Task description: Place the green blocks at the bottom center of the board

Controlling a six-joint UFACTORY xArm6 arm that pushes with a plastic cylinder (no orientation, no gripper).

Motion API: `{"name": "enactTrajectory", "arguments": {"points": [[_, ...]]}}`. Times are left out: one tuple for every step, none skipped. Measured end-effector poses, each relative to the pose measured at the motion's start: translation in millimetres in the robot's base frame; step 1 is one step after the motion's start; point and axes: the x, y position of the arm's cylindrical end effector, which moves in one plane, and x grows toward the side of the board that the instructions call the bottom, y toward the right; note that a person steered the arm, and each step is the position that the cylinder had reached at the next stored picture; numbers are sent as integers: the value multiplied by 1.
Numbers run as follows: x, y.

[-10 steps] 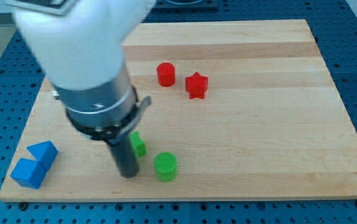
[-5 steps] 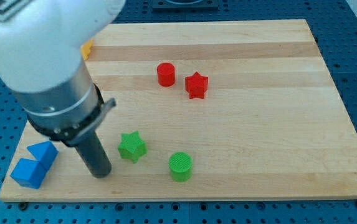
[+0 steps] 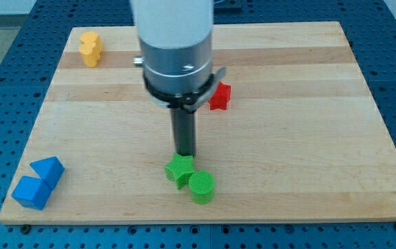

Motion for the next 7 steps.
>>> {"name": "enactTrajectory", "arguments": {"points": [[28,-23],[49,-17],[47,-17],[45,-44],[75,-62],[93,-60],[93,-49]]}}
